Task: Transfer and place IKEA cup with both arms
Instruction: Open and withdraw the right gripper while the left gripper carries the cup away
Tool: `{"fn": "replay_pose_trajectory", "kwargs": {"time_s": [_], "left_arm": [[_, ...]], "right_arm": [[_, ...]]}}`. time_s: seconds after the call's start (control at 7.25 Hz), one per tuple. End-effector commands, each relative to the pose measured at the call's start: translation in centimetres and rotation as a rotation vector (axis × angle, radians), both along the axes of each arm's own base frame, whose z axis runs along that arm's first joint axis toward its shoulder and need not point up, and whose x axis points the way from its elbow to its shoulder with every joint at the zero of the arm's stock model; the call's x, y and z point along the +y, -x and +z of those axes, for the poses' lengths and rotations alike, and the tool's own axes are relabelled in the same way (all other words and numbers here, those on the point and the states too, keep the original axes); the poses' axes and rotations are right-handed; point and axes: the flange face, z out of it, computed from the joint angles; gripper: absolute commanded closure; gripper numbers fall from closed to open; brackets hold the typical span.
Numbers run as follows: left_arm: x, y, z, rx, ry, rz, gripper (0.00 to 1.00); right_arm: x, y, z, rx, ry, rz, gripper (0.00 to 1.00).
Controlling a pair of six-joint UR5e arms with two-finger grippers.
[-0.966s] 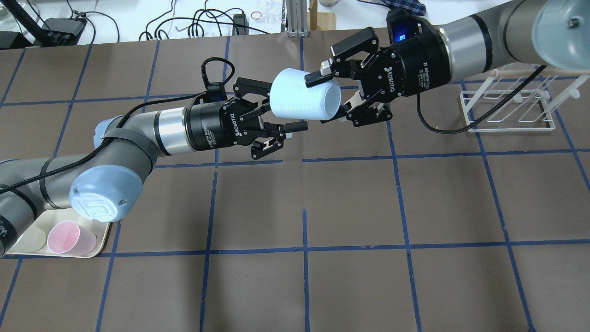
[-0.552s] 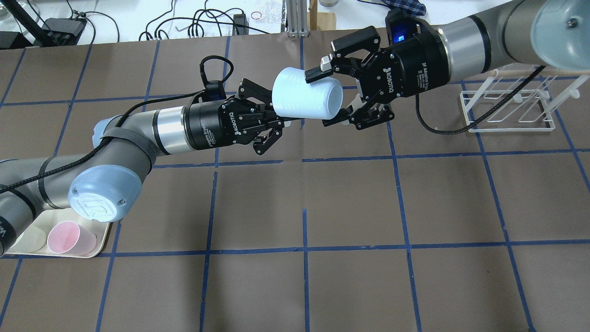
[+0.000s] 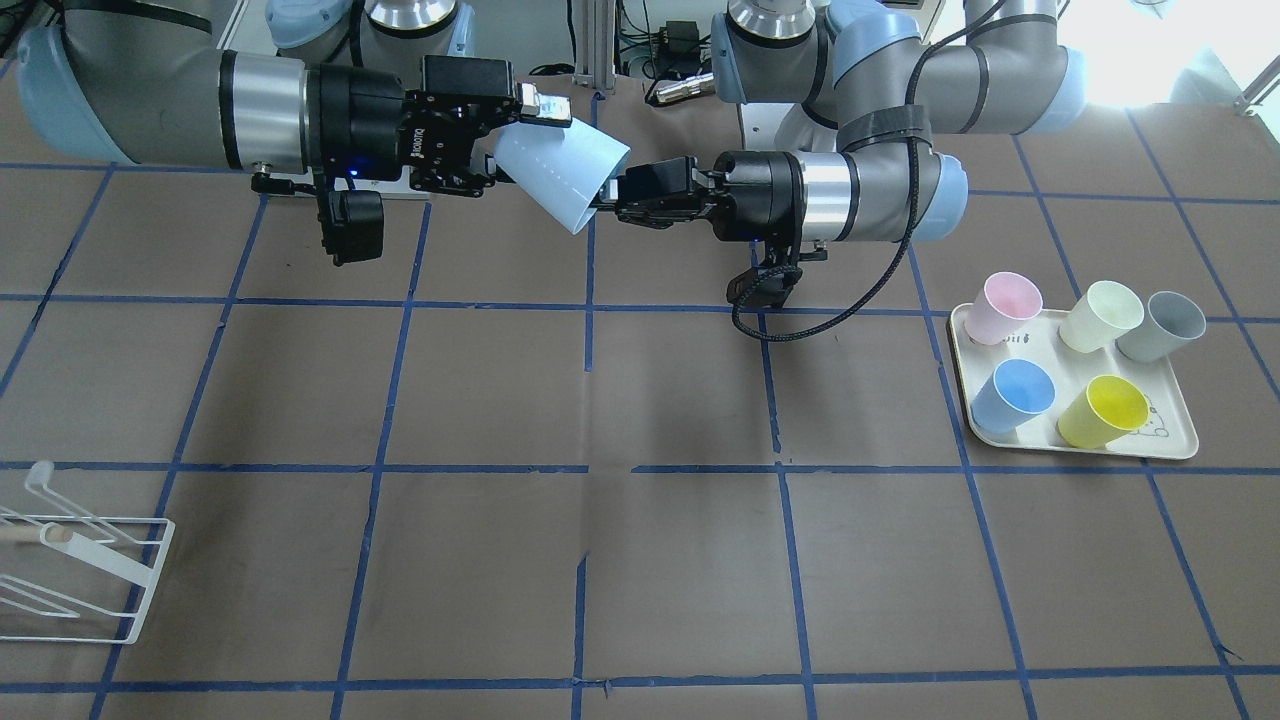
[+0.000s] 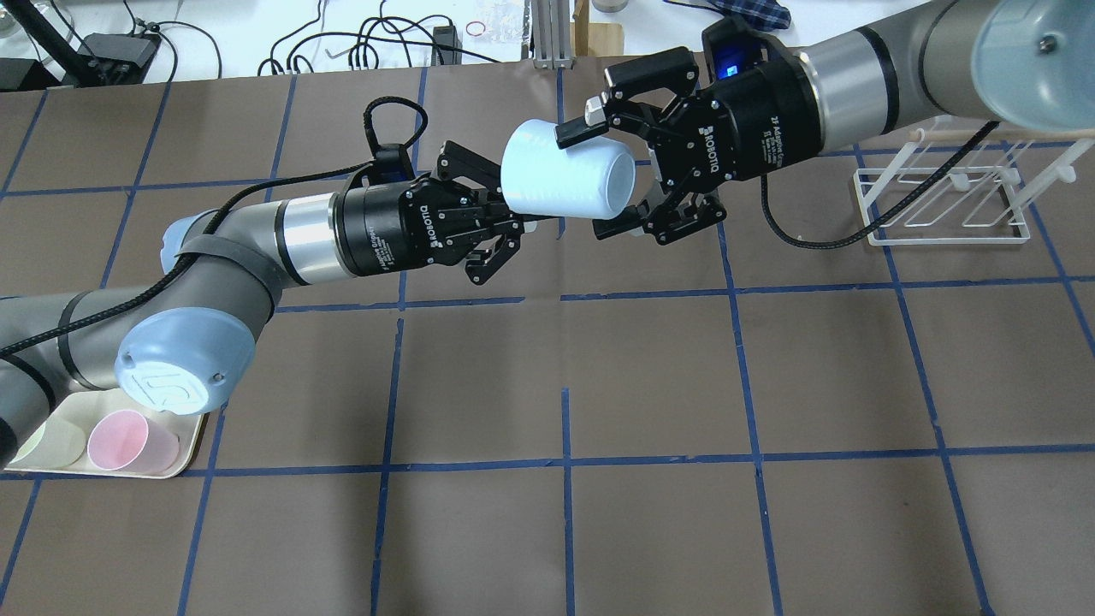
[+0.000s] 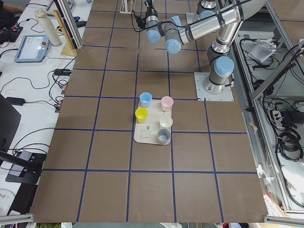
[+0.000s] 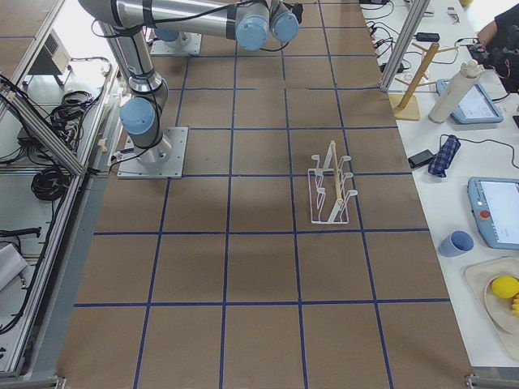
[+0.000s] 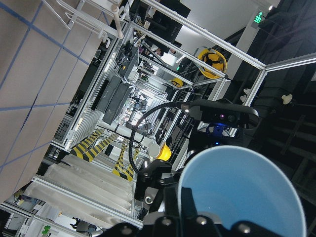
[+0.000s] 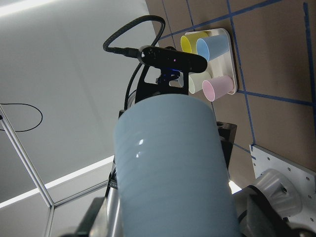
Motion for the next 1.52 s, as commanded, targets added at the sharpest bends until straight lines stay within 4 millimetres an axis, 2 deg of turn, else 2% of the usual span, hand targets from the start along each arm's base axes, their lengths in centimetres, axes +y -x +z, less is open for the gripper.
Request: {"fn": "replay_pose_trajectory", "kwargs": {"time_s": [0.0, 0.14, 0.28, 0.55, 0.69, 0.97, 1.24, 1.38], "left_arm": [[-0.5, -1.3, 0.1, -0.006, -0.001, 0.027, 1.00], [-0.9, -2.7, -0.2, -0.046, -0.006, 0.040, 1.00], [-1.1, -3.8, -0.3, -0.065, -0.007, 0.056, 1.00], [-1.1, -4.8, 0.5, -0.061, -0.017, 0.080, 1.00], [-1.8, -6.8, 0.2, -0.065, -0.026, 0.122, 1.00], [-2.0, -10.5, -1.2, -0.220, -0.053, 0.135, 1.00], [-1.3, -13.7, -2.8, -0.512, -0.060, 0.072, 1.00], [-1.2, -16.0, -2.3, -0.682, -0.042, 0.042, 1.00]], "right_arm": [[-0.6, 0.3, 1.3, 0.001, 0.033, -0.008, 0.00], [-1.0, 0.8, 1.6, 0.012, 0.039, -0.010, 0.00], [-1.4, 2.3, 1.6, 0.017, 0.035, -0.035, 0.00], [-2.2, 7.1, 1.3, 0.081, 0.034, -0.071, 0.00], [-2.2, 7.8, 1.0, 0.118, 0.033, -0.050, 0.00], [-2.6, 8.8, -0.2, 0.282, -0.008, -0.007, 0.00], [-4.7, 10.2, -3.0, 0.496, -0.063, -0.002, 0.00], [-5.4, 10.1, -4.2, 0.637, -0.110, -0.012, 0.00]]}}
